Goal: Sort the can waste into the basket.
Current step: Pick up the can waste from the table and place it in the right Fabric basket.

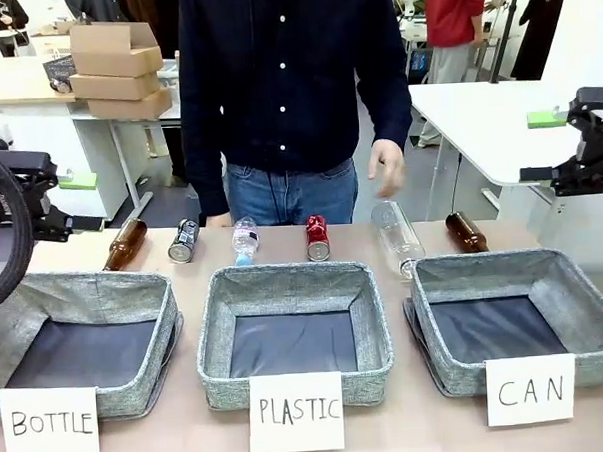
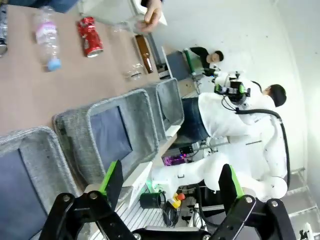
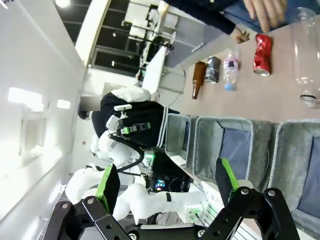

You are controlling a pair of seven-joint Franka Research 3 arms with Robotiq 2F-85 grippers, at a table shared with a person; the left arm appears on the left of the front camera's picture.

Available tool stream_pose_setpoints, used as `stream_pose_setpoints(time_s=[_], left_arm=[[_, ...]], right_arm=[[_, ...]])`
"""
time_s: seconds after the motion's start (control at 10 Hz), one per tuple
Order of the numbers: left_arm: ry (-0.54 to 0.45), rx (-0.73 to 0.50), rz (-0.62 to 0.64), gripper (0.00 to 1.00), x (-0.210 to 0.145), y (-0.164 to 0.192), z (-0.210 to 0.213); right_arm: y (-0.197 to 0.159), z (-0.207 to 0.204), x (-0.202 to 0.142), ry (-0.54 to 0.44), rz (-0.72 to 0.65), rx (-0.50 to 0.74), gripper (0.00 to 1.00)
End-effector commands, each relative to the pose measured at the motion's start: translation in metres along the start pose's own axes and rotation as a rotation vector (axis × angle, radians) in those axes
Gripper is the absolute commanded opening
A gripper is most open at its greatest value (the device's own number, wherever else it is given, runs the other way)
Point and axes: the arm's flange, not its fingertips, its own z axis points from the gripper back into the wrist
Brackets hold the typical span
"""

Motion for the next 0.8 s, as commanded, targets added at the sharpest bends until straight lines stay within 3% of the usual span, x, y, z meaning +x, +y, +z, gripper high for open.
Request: stream_pose_setpoints(time_s=[0.0,0.4,0.6,0.7], left_arm=[[-0.008,-0.042,-0.036,1.00,0.001,-0.003,0.001],[0.006,-0.023,-0.013,1.00,-0.002,-0.006,0.002],[0.070,0.441,0.099,1.00,0.056,0.017,-0.009],[0.167,0.619,0.135,1.00,0.087,0.043,-0.021]], right_arm=[[0.005,0.003,0.002,-0.010,0.007,0.025,1.00],[0.005,0.003,0.002,-0.010,0.007,0.025,1.00],[0.005,0.003,0.002,-0.010,0.007,0.025,1.00],[0.005,0.003,0.002,-0.010,0.007,0.025,1.00]])
